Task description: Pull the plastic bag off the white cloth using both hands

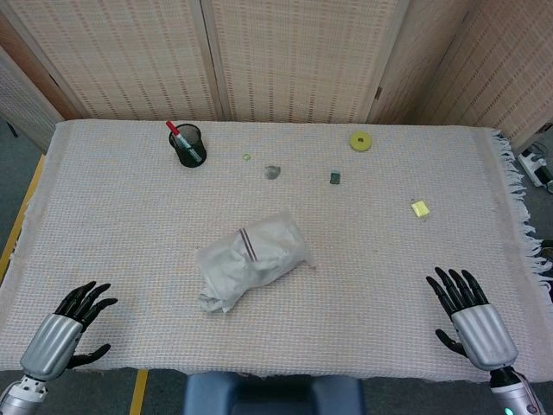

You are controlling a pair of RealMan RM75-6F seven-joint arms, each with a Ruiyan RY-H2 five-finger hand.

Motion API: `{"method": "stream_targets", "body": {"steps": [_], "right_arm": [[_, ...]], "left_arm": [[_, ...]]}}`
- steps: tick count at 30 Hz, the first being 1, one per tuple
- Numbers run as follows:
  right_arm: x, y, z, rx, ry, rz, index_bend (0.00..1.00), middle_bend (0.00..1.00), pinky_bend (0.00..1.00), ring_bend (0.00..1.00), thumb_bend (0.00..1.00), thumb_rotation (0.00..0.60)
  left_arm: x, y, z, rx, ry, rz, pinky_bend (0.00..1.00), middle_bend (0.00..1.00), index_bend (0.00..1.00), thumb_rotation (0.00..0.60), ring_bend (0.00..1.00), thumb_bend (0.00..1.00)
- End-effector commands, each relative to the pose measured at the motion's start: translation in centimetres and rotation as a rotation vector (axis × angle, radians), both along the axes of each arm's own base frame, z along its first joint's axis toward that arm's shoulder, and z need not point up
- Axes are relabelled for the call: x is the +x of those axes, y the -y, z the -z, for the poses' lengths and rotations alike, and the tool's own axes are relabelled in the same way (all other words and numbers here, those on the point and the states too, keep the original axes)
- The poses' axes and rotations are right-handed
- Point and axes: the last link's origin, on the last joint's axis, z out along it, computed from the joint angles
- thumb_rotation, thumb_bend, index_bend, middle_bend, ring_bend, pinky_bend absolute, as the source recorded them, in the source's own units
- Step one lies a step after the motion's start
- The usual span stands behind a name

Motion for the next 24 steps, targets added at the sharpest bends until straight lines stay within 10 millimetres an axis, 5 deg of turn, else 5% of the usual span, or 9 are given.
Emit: {"method": "stream_targets", "body": {"steps": [1, 9, 17, 24], "right_arm": [[0.0, 0.0, 0.0, 0.002, -0.007, 0.002, 0.00, 0.00, 0.00, 0.00, 0.16, 0.600], [0.0, 0.2, 0.1, -0.002, -0.012, 0.002, 0.00, 0.00, 0.00, 0.00, 0.16, 0.600], [0.0, 0.4, 0.8, 0.028, -0.025, 0.006, 0.00, 0.00, 0.00, 0.00, 0.16, 0.600], [-0.1, 0.4, 1.0, 0.032, -0.045, 0.004, 0.00, 0.00, 0.00, 0.00, 0.16, 0.600]], "left_arm": [[0.1, 0.1, 0.3, -0.007, 0.012, 0.002, 0.16, 0.15, 0.25, 0.600, 0.05, 0.20], [0.7, 1.5, 2.8, -0.118, 0.109, 0.013, 0.17, 0.16, 0.30, 0.600, 0.05, 0.20], [1.7, 3.6, 8.2, -0.205, 0.307, 0.092, 0.17, 0.15, 0.50, 0.600, 0.05, 0.24], [4.5, 2.4, 13.9, -0.150, 0.375, 0.221, 0.16, 0.16, 0.55, 0.600, 0.05, 0.38]]}}
